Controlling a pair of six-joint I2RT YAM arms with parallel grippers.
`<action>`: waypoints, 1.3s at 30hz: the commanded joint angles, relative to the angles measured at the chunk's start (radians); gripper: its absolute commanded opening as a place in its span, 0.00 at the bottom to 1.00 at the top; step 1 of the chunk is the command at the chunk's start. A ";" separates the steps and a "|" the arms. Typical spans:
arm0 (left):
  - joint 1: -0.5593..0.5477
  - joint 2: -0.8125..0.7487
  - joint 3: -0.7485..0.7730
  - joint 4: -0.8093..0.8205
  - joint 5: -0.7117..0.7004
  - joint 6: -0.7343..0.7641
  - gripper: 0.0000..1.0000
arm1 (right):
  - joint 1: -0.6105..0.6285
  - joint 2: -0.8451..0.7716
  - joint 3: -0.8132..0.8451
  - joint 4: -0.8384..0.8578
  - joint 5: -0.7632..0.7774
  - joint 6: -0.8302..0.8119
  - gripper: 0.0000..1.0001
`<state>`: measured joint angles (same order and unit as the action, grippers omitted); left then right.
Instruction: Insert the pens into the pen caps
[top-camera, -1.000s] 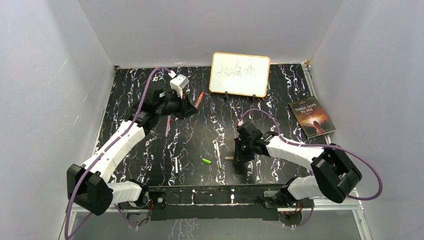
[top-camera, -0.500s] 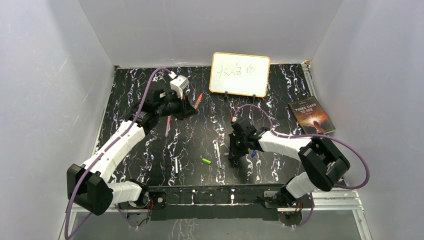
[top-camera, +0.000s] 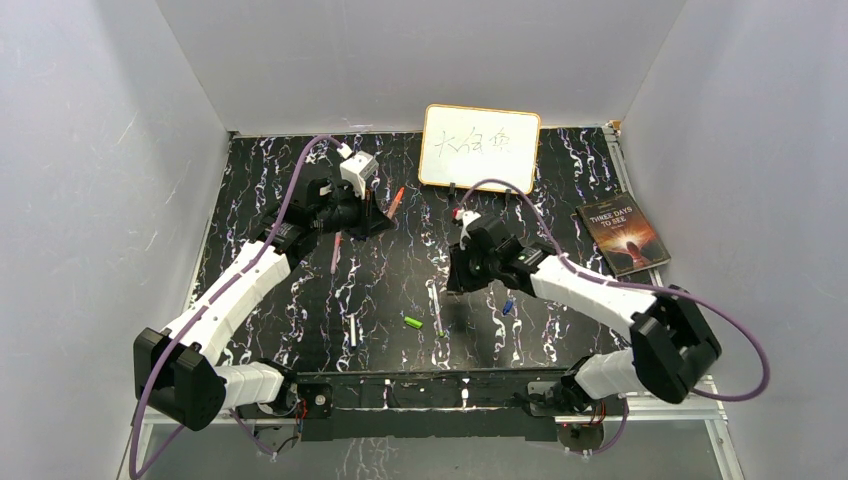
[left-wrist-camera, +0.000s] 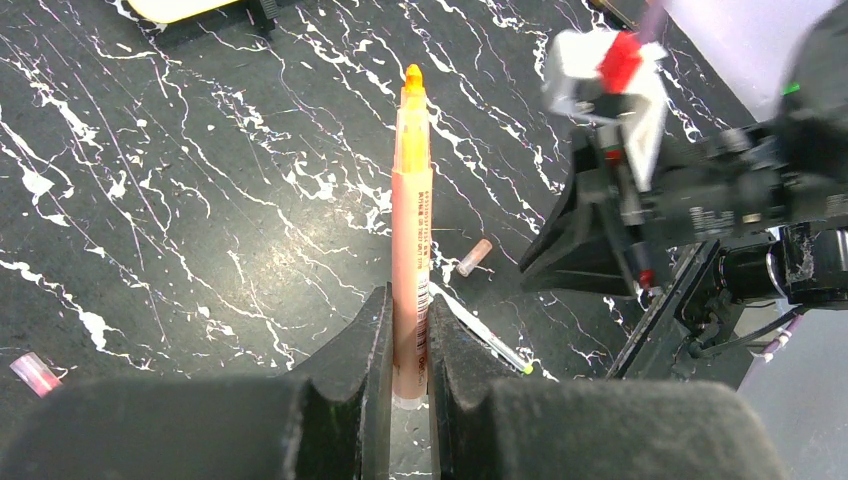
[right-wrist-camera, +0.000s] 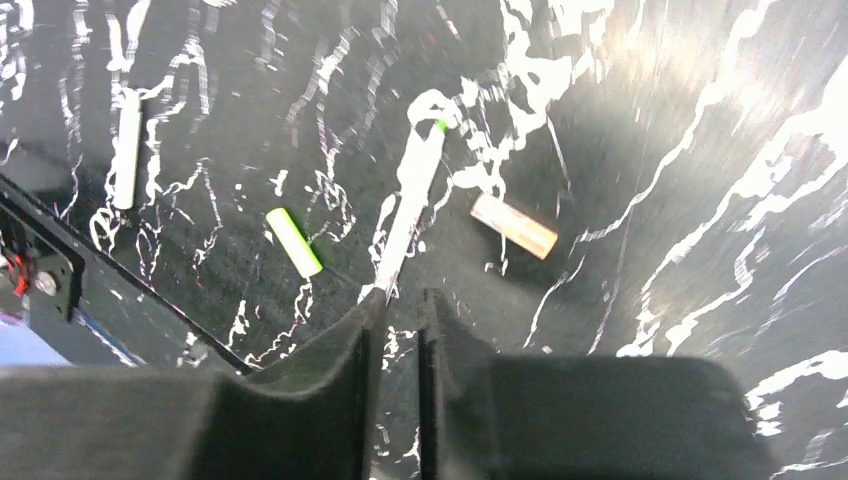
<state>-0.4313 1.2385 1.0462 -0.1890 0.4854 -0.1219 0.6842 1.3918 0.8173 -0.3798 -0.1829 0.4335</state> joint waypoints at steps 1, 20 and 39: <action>-0.001 -0.031 0.023 -0.005 0.009 0.011 0.00 | -0.007 -0.082 0.069 0.070 0.009 -0.205 0.31; -0.001 -0.034 0.025 0.000 0.049 0.015 0.00 | -0.056 0.179 0.082 0.307 0.117 -0.564 0.70; -0.001 -0.040 0.018 -0.007 0.047 0.022 0.00 | -0.129 0.388 0.151 0.351 0.043 -0.605 0.51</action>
<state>-0.4313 1.2327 1.0462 -0.1894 0.5129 -0.1104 0.5602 1.7531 0.9413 -0.0658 -0.1314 -0.1669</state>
